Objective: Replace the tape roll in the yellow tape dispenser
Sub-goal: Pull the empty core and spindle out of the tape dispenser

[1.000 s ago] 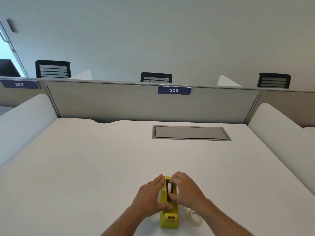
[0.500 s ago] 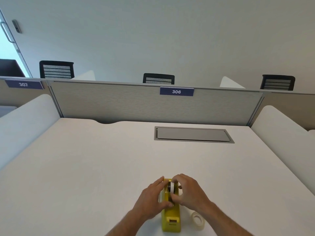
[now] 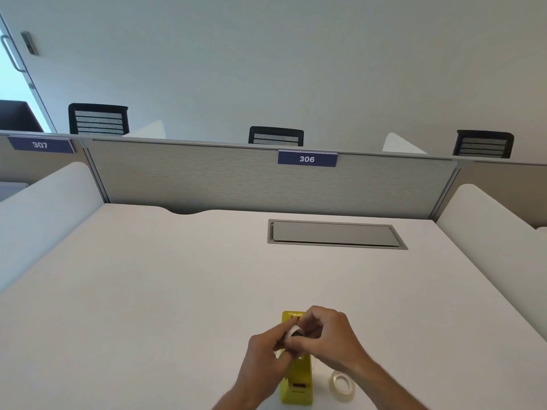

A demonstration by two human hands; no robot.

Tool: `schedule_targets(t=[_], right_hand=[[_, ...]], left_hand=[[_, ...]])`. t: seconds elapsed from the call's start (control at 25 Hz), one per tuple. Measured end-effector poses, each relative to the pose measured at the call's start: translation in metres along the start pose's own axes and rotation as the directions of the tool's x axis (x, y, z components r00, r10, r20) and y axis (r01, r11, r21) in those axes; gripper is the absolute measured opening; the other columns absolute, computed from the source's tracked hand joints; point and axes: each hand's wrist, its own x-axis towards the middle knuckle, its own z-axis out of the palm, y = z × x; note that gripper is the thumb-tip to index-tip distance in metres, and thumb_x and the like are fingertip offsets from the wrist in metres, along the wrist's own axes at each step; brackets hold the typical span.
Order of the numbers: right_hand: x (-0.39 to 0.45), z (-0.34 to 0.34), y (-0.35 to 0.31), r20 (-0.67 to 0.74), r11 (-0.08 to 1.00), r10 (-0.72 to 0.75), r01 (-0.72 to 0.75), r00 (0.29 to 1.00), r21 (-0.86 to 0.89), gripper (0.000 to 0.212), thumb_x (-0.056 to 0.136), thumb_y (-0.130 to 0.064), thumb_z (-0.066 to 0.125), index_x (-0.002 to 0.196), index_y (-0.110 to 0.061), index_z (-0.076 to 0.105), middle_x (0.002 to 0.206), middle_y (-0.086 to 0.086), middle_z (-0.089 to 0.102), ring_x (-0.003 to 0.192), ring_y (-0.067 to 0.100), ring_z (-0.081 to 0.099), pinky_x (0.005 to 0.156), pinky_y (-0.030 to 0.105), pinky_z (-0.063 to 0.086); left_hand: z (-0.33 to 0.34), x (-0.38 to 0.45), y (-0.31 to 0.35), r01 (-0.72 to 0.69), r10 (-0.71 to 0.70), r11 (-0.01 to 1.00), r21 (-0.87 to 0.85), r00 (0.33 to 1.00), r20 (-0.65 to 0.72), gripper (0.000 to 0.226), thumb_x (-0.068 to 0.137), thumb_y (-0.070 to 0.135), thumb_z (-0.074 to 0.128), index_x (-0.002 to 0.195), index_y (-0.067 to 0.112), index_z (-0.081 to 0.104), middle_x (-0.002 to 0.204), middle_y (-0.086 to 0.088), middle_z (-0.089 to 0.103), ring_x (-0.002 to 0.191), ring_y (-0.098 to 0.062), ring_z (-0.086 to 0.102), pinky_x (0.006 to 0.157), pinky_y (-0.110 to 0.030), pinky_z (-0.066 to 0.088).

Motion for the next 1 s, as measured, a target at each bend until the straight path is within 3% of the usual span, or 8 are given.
schedule_targets(t=[0.12,0.2,0.4,0.64,0.84,1.0], right_hand=[[-0.004,-0.007,-0.002,0.109,0.982,0.018,-0.038,0.994,0.184,0.03,0.065,-0.027,0.089,0.093,-0.03,0.076,0.085,0.004,0.078,0.077,0.025,0.075,0.072,0.045,0.064],[-0.006,-0.01,-0.002,0.138,0.963,0.014,-0.05,0.99,0.265,0.027,0.074,-0.01,0.085,0.096,-0.024,0.078,0.088,0.011,0.078,0.082,0.034,0.074,0.074,0.051,0.063],[-0.013,-0.01,-0.001,0.105,0.965,0.009,-0.036,0.994,0.258,0.017,0.08,-0.009,0.081,0.092,-0.02,0.079,0.086,0.011,0.077,0.079,0.031,0.073,0.066,0.037,0.063],[-0.021,-0.006,0.001,0.052,0.983,-0.012,0.003,0.999,0.185,0.016,0.083,-0.009,0.078,0.088,-0.023,0.076,0.074,0.009,0.076,0.06,0.018,0.068,0.06,0.032,0.061],[-0.026,0.001,0.001,-0.019,0.993,-0.053,0.054,0.998,0.1,0.02,0.083,-0.017,0.079,0.088,-0.035,0.074,0.078,-0.008,0.075,0.068,0.012,0.069,0.062,0.023,0.059],[-0.03,0.004,-0.001,-0.069,0.993,-0.083,0.089,0.994,0.082,0.021,0.083,-0.015,0.079,0.088,-0.035,0.074,0.079,-0.014,0.074,0.07,0.01,0.068,0.06,0.017,0.055]], left_hand=[[-0.002,0.0,0.006,0.09,-0.091,0.989,-0.116,0.996,-0.008,0.049,0.084,0.008,0.077,0.118,0.041,0.069,0.104,0.013,0.079,0.099,-0.009,0.073,0.085,-0.03,0.062],[-0.004,0.0,0.008,0.147,-0.142,0.978,-0.151,0.989,0.045,0.052,0.081,0.001,0.077,0.124,0.029,0.068,0.106,0.008,0.079,0.102,-0.012,0.073,0.087,-0.032,0.062],[-0.008,0.0,0.01,0.206,-0.181,0.963,-0.175,0.972,0.151,0.062,0.077,-0.01,0.073,0.133,0.013,0.062,0.116,-0.003,0.076,0.11,-0.02,0.071,0.096,-0.041,0.059],[-0.008,-0.001,0.015,0.2,-0.157,0.959,-0.201,0.965,0.21,0.062,0.078,-0.008,0.067,0.124,0.033,0.068,0.11,0.007,0.078,0.107,-0.013,0.072,0.091,-0.029,0.058],[-0.011,0.003,0.018,0.247,-0.192,0.942,-0.226,0.952,0.238,0.063,0.078,-0.012,0.07,0.107,0.044,0.075,0.109,0.008,0.079,0.106,-0.013,0.073,0.087,-0.024,0.058],[-0.013,0.006,0.022,0.263,-0.206,0.937,-0.228,0.947,0.247,0.064,0.077,-0.012,0.072,0.099,0.047,0.076,0.105,0.01,0.079,0.102,-0.012,0.074,0.083,-0.022,0.058]])
